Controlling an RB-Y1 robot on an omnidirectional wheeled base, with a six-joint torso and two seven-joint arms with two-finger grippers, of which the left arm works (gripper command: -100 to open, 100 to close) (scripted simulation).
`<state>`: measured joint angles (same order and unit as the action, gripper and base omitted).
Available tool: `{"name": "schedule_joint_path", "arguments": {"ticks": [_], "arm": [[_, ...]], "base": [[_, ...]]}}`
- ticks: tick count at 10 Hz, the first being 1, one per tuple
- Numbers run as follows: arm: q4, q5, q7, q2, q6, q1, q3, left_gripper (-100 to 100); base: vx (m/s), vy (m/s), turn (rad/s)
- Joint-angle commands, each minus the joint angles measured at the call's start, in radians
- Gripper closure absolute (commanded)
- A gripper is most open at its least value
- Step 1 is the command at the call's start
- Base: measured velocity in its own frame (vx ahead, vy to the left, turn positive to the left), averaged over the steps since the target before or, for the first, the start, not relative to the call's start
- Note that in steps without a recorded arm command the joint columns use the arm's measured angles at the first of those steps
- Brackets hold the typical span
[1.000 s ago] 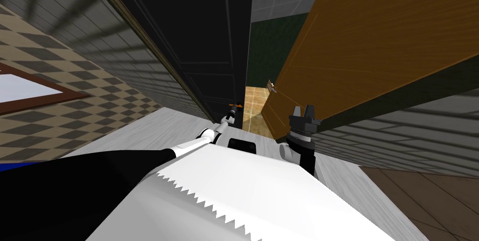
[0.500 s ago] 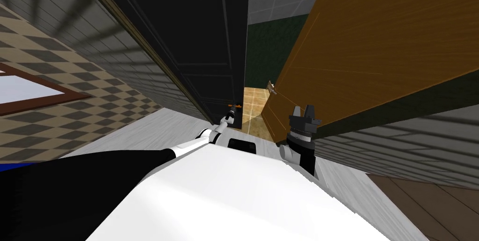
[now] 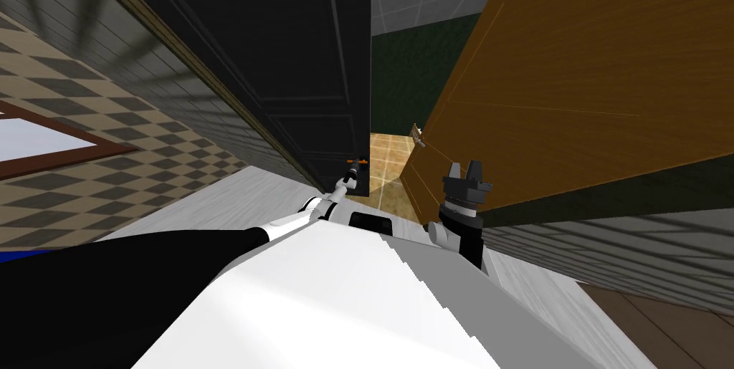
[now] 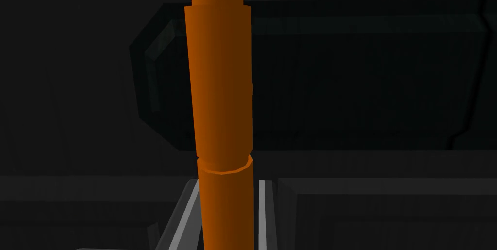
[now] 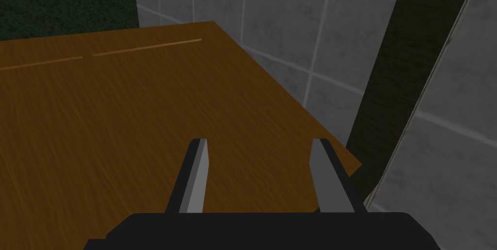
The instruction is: Push the door open
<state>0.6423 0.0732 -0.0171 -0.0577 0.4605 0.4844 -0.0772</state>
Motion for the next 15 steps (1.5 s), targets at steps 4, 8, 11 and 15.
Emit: {"name": "schedule_joint_path", "arguments": {"ticks": [4, 8, 11, 15], "arm": [[0.01, 0.017, -0.019, -0.033, -0.005, -0.007, -0.057, 100], [0.009, 0.031, -0.033, -0.051, -0.004, -0.011, -0.098, 100], [0.008, 0.044, -0.046, -0.067, -0.004, -0.016, -0.14, 100], [0.007, 0.058, -0.059, -0.083, -0.003, -0.02, -0.183, 100]], "base": [[0.157, -0.108, 0.067], [0.169, -0.13, 0.085], [0.163, -0.147, 0.102], [0.136, -0.102, 0.065]]}}
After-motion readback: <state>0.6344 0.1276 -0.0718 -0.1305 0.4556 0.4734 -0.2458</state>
